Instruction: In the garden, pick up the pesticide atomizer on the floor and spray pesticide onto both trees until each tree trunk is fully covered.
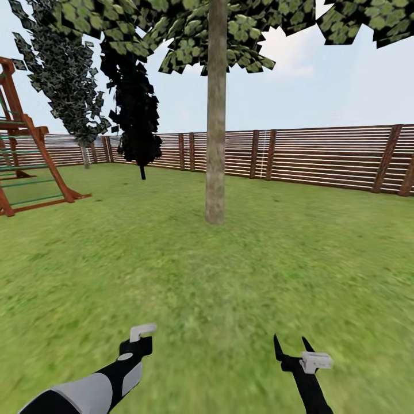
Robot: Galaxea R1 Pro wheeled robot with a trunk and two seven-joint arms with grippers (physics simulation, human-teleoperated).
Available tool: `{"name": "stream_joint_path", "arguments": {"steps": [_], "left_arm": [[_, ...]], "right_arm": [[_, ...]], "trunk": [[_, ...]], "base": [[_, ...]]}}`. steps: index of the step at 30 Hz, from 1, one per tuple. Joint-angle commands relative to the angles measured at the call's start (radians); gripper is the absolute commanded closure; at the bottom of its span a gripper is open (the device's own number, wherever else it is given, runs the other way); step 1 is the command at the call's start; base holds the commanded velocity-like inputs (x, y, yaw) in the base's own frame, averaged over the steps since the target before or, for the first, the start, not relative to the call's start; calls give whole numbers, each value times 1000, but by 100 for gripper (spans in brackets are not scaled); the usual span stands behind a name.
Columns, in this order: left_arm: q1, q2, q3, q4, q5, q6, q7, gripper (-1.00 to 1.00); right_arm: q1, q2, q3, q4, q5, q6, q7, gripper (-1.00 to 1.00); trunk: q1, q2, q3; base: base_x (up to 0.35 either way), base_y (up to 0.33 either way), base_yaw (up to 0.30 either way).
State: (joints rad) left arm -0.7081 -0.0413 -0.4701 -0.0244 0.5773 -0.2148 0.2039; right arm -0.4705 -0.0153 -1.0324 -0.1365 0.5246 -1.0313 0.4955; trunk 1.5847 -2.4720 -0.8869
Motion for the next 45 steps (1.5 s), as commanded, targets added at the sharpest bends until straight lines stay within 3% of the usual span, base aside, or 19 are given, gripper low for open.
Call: {"name": "stream_joint_path", "arguments": {"steps": [1, 45], "left_arm": [[0, 0, -1, 0, -1, 0, 0, 100], [0, 0, -1, 0, -1, 0, 0, 100]], "right_arm": [[0, 0, 0, 0, 0, 0, 0, -100], [0, 0, 0, 0, 0, 0, 0, -100]], "trunk": [[0, 0, 0], [0, 0, 0]], "base": [[337, 0, 0], [337, 0, 0]]}}
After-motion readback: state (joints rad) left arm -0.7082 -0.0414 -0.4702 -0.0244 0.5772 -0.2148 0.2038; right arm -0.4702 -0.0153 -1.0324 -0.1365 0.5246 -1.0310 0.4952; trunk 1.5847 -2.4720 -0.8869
